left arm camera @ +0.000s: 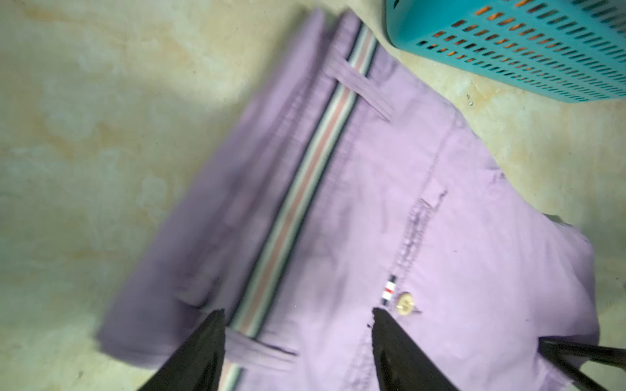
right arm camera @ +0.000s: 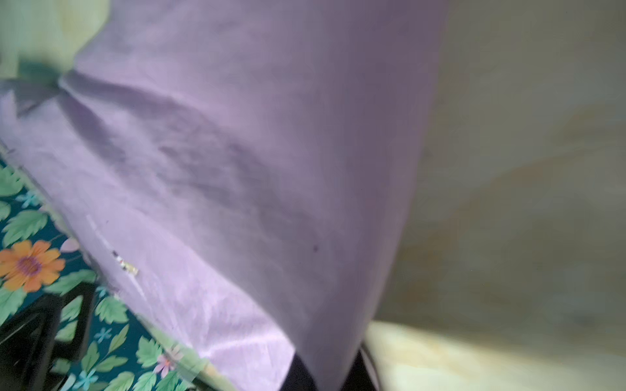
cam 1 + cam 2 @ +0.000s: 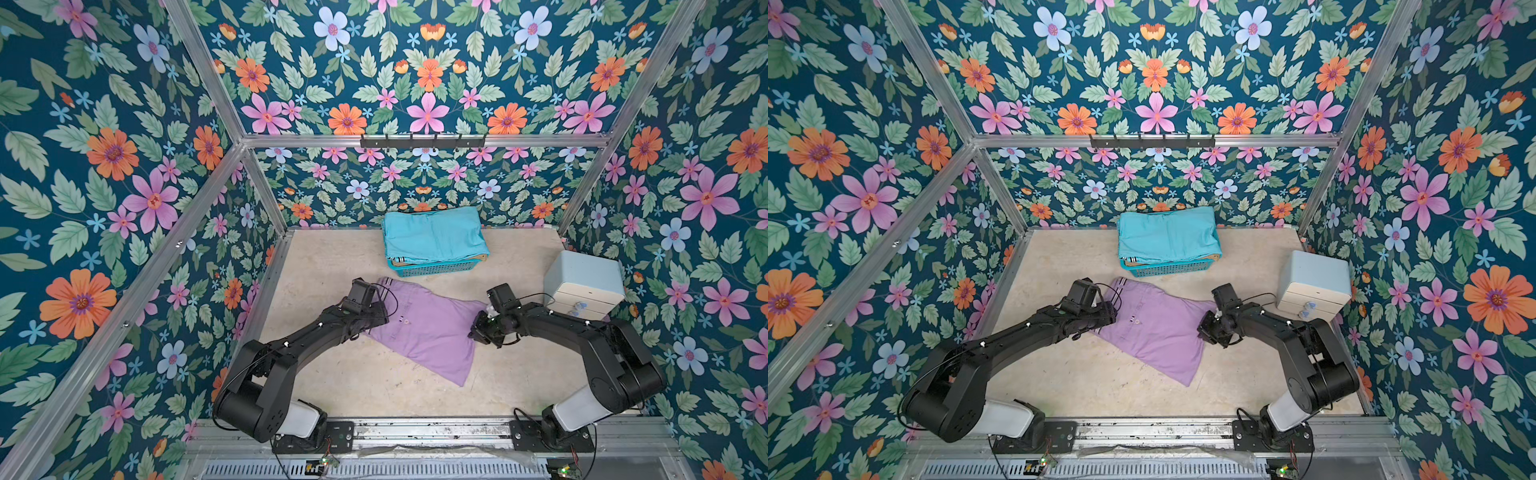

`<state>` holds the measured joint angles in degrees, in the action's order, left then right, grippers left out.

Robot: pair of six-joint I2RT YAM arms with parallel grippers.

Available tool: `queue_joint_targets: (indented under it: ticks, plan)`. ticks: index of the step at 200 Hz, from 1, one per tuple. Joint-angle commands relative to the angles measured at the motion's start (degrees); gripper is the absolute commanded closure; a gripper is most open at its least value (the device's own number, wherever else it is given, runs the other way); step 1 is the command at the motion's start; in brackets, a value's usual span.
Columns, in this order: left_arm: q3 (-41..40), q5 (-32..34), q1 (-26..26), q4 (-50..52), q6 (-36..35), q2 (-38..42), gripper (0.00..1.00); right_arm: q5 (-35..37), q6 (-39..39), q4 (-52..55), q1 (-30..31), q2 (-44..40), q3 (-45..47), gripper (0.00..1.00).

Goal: Put the folded long pants in the basket
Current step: Move the long pant to the center of the board, then pick up the long pant at the center of the board.

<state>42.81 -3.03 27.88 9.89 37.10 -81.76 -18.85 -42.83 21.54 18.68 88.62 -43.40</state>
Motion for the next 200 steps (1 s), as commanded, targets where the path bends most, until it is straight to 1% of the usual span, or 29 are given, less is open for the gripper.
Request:
queue_joint_targets:
  ticks: [1, 15, 33, 54, 76, 114, 165, 200]
  plan:
    - [0.34, 2.07, 0.02, 0.57, -1.6, -0.57, 0.26, 8.33, 9.11, 12.59, -4.73, -1.59, -1.19, 0.92]
    - [0.65, 1.55, 0.0, -0.3, -2.17, -1.96, 0.25, 6.94, 9.39, 10.45, -6.8, -1.43, -1.55, 0.89]
    - [1.08, -1.18, -0.02, -2.85, -3.36, -4.02, 0.23, 3.33, 10.86, 9.41, -7.16, 0.81, -3.54, 0.84]
    - [1.82, -3.57, -0.02, -6.23, -5.09, -6.42, 0.23, 3.21, 11.65, 9.43, -7.16, 2.03, -4.79, 0.81]
    - [2.63, -4.23, -0.35, -8.73, -7.21, -8.62, 0.22, 3.38, 11.77, 8.78, -7.16, 1.65, -4.25, 0.77]
    - [3.52, -8.11, -2.61, -11.6, -9.71, -13.07, 0.22, 3.03, 12.33, 8.74, -7.14, 1.39, -3.58, 0.73]
    - [2.45, -11.22, -5.27, -13.1, -11.34, -15.04, 0.24, 2.61, 12.51, 8.41, -7.16, 1.47, -3.93, 0.69]
    - [2.0, -15.21, -6.31, -15.13, -12.0, -15.75, 0.25, 2.68, 12.82, 8.69, -7.16, 1.56, -4.37, 0.69]
